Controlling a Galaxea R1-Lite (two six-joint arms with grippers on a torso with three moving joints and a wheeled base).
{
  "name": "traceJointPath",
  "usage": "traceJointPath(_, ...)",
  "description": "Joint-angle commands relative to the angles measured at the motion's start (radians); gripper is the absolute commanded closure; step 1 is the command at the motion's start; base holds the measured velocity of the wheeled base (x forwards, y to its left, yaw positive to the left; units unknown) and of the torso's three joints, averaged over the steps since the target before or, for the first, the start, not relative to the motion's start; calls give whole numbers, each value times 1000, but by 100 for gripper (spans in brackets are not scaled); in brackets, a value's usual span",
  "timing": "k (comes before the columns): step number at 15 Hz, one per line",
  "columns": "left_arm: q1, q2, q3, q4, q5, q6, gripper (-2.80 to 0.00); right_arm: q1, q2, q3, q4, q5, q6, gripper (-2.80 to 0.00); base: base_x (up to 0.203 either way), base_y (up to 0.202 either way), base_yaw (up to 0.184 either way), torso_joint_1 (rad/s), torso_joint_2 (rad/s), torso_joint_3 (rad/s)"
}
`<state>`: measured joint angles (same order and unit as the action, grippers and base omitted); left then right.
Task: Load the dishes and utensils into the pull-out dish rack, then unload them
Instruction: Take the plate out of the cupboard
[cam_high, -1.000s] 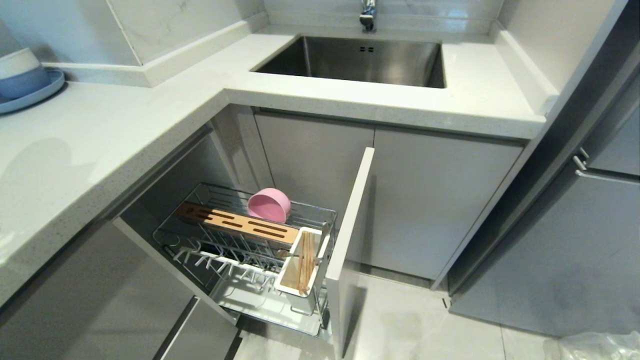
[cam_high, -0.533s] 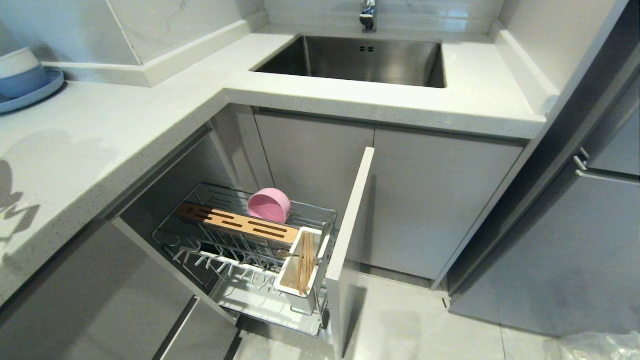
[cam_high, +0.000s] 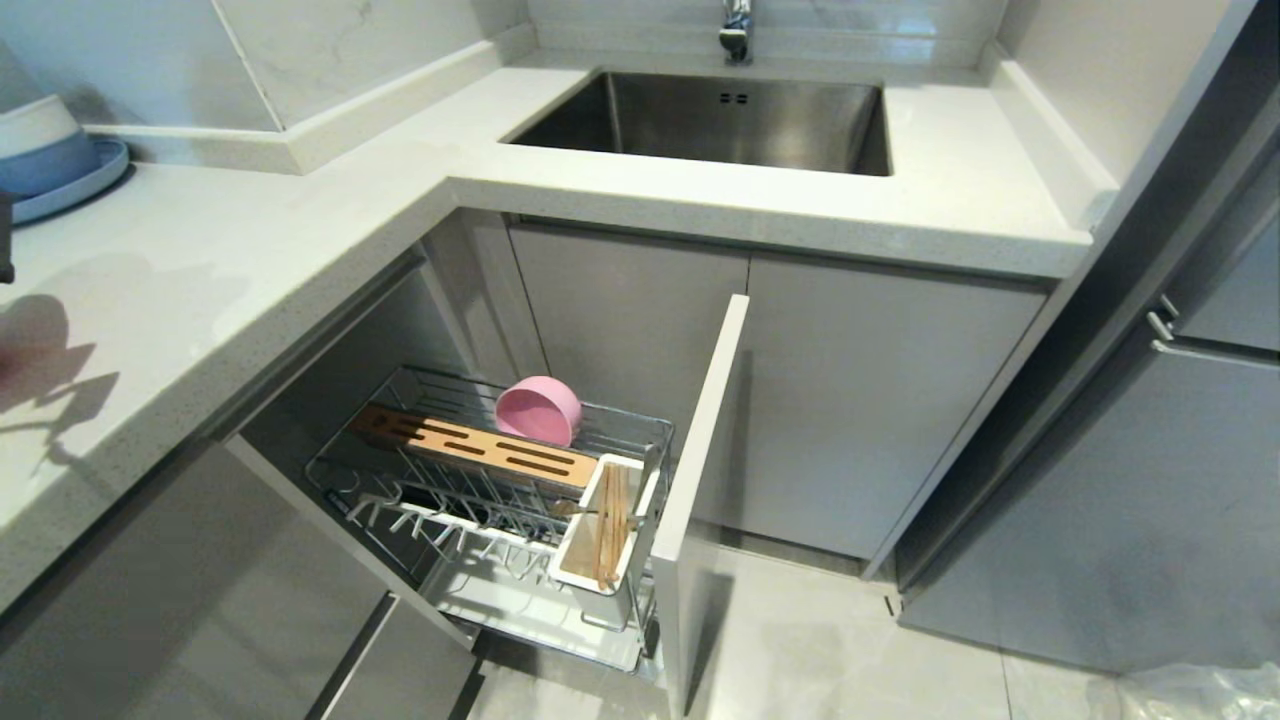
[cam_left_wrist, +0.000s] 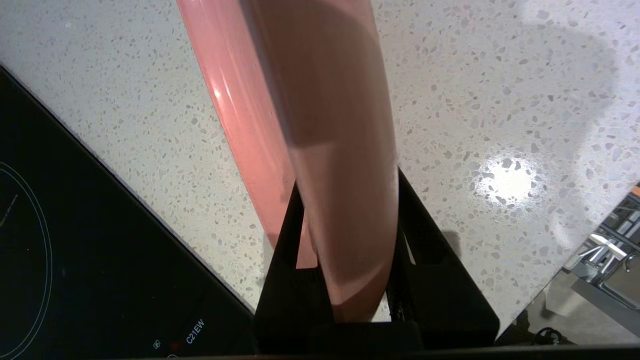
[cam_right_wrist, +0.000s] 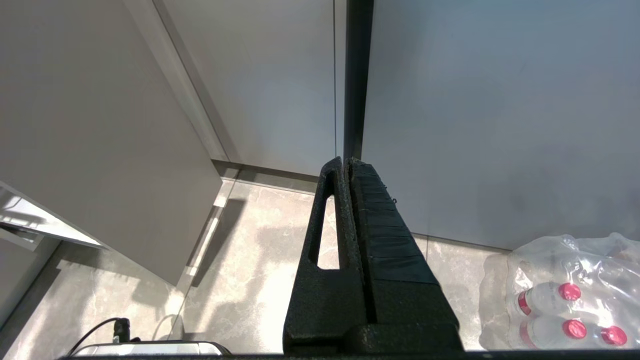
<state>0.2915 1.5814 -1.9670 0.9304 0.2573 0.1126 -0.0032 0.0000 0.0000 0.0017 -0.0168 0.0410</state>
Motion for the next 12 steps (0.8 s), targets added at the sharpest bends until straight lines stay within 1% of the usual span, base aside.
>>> traceJointPath(1,-6,21,0,7,3,-1,0,0,0,2,0,0,0,0,0,0,0,0,0,0)
traceJointPath(9,-15,39,0,23,24,4,0,0,0,2,0,0,0,0,0,0,0,0,0,0)
traceJointPath(12,-15,35,0,48,75,11,0,0,0,2,0,0,0,0,0,0,0,0,0,0)
